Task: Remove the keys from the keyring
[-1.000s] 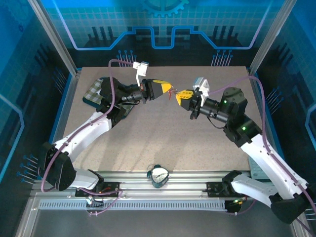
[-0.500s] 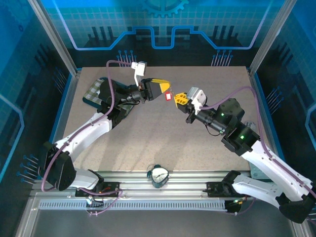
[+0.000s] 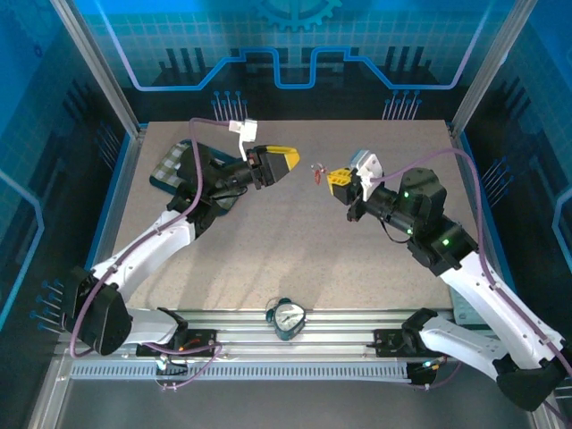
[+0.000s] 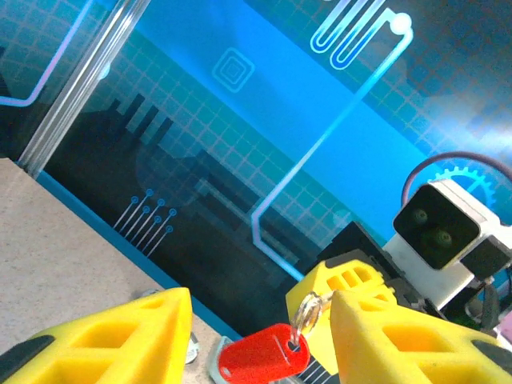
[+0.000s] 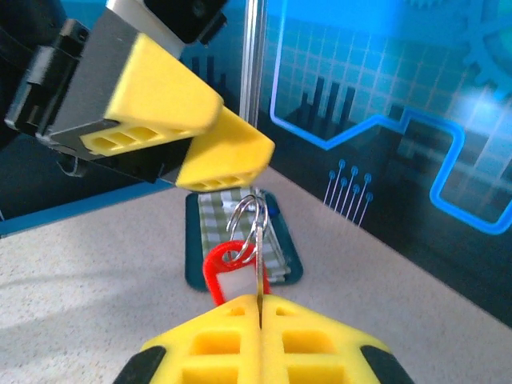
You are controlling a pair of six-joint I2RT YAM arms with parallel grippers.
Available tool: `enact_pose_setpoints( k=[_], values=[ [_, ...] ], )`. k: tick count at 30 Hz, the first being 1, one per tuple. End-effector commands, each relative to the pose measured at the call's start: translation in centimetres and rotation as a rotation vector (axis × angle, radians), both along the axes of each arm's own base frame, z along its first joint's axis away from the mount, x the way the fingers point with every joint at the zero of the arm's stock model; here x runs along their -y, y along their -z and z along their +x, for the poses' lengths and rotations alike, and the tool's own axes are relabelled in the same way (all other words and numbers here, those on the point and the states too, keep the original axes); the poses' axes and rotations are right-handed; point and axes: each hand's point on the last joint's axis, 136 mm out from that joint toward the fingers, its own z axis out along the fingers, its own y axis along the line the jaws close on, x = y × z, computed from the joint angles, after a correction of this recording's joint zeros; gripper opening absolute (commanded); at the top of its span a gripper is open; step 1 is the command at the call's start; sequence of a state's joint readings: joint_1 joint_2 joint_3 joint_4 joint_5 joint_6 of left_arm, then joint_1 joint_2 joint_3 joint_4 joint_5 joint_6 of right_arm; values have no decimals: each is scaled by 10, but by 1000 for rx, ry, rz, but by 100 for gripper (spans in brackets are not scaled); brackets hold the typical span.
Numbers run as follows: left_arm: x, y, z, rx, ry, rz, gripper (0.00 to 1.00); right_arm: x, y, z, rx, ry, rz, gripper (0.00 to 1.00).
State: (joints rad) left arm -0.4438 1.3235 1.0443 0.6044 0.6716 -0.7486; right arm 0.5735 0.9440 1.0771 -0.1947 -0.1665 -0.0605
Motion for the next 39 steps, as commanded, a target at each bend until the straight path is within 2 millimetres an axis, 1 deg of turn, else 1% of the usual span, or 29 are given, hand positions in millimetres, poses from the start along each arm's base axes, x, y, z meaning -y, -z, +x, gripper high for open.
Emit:
enact_pose_setpoints(
  k=[1,6,9,14,22,24,31,36,39],
  values=[
    [-5,3,-2,42,-37,59,51,-1,-1,-2,-89,-17,-2,0],
    [-1,10,-6,45,-27,107,51,-4,6,1,-160,-25,-33,0],
    [1,13,-7,42,-26,123,54,-7,8,1,-181,-33,-43,0],
    [6,11,-9,46,10,118,54,-9,9,1,-191,-46,-47,0],
    [23,7,-23,55,117,110,53,-9,8,1,-198,-44,-49,0],
    [25,7,-24,55,126,111,50,-9,9,1,-200,-47,-50,0],
    [29,7,-23,50,136,113,48,-10,5,-1,-195,-55,-38,0],
    [31,4,-24,53,152,109,40,-11,4,0,-193,-56,-37,0],
    [31,4,-25,54,155,109,33,-11,4,1,-193,-56,-36,0]
  ],
)
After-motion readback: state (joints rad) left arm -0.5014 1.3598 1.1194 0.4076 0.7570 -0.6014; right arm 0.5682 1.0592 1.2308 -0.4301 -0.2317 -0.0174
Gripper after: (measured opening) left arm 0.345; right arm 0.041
